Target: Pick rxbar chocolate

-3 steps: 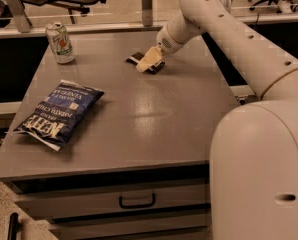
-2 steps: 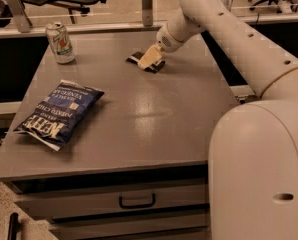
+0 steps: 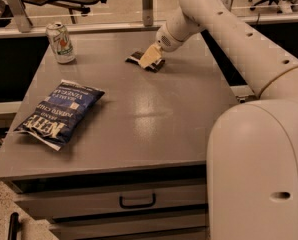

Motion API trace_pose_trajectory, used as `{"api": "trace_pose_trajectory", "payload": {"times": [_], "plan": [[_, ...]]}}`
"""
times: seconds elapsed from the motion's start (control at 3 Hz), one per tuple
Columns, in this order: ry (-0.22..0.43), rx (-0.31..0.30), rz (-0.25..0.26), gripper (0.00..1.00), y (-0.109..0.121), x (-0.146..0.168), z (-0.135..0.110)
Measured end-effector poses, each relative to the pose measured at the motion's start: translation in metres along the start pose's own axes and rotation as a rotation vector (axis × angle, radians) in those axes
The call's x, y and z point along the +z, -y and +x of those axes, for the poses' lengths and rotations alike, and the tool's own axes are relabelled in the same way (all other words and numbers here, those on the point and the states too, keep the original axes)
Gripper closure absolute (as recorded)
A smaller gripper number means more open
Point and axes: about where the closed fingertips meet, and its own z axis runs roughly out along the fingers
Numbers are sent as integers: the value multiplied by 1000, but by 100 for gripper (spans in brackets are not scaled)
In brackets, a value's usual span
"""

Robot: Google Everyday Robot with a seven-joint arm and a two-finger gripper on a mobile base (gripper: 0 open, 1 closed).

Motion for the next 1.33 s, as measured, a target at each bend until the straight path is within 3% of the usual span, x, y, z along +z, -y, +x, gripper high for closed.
{"api": "trace_pose_trajectory", "payload": {"times": [0.33,0.67,1.0,1.33], "plan": [[75,6,-37,100,3,-14,-16],[197,29,-43,100,15,-54,-32],[261,58,-42,100,17,-93,-35],[246,99,-50,100,-2,-133,-17]]}}
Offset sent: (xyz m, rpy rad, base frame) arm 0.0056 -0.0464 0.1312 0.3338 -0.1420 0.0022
